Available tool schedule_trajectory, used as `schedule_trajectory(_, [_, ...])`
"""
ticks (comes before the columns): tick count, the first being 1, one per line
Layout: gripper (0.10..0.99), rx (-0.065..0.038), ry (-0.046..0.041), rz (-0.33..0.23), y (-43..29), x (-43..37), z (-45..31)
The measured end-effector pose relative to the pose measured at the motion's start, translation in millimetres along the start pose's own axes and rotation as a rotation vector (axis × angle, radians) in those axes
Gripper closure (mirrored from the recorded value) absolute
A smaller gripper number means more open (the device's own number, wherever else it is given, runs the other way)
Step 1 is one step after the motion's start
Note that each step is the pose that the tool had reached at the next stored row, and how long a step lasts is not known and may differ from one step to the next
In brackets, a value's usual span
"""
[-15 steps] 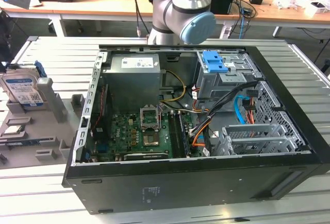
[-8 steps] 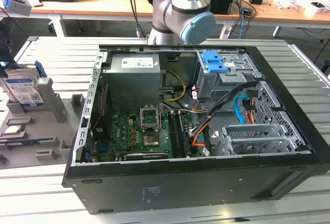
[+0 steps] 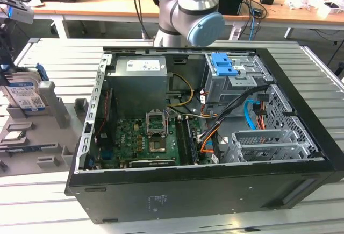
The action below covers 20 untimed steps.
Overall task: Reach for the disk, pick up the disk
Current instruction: 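Pick up the disk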
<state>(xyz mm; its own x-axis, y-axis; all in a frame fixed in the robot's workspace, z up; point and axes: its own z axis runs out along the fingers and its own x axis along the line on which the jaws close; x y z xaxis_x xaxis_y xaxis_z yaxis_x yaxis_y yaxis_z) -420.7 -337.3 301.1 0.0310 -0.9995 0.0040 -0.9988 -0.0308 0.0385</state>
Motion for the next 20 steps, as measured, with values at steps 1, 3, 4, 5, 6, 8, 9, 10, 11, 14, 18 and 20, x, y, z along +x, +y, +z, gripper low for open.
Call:
schedule_trajectory(1, [0.541,0.000,0.0000,-0.002,0.6,-0.1,1.5])
schedule_trajectory(3, [0.541,0.000,0.0002,-0.005,1.0,-0.2,5.2])
schedule_trajectory(4, [0.541,0.000,0.0002,-0.005,0.9,-0.3,7.4])
schedule_trajectory(5, [0.541,0.000,0.0003,-0.006,0.9,-0.3,9.0])
schedule_trajectory(6, [0.541,0.000,0.0005,-0.006,0.8,-0.3,10.4])
schedule_trajectory(8, [0.541,0.000,0.0017,-0.006,0.7,-0.3,13.3])
schedule_trajectory(9, [0.541,0.000,0.0026,-0.007,0.6,-0.3,14.2])
schedule_trajectory(10, [0.541,0.000,0.0039,-0.007,0.4,-0.4,14.8])
schedule_trajectory(11, [0.541,0.000,0.0041,-0.007,0.0,-0.4,15.0])
schedule_trajectory(14, [0.541,0.000,0.0043,-0.007,-1.1,-0.3,15.1])
schedule_trajectory(18, [0.541,0.000,0.0043,-0.007,-1.4,-0.3,15.1])
schedule_trajectory(20, [0.557,0.000,0.0042,-0.007,-1.5,-0.3,15.1])
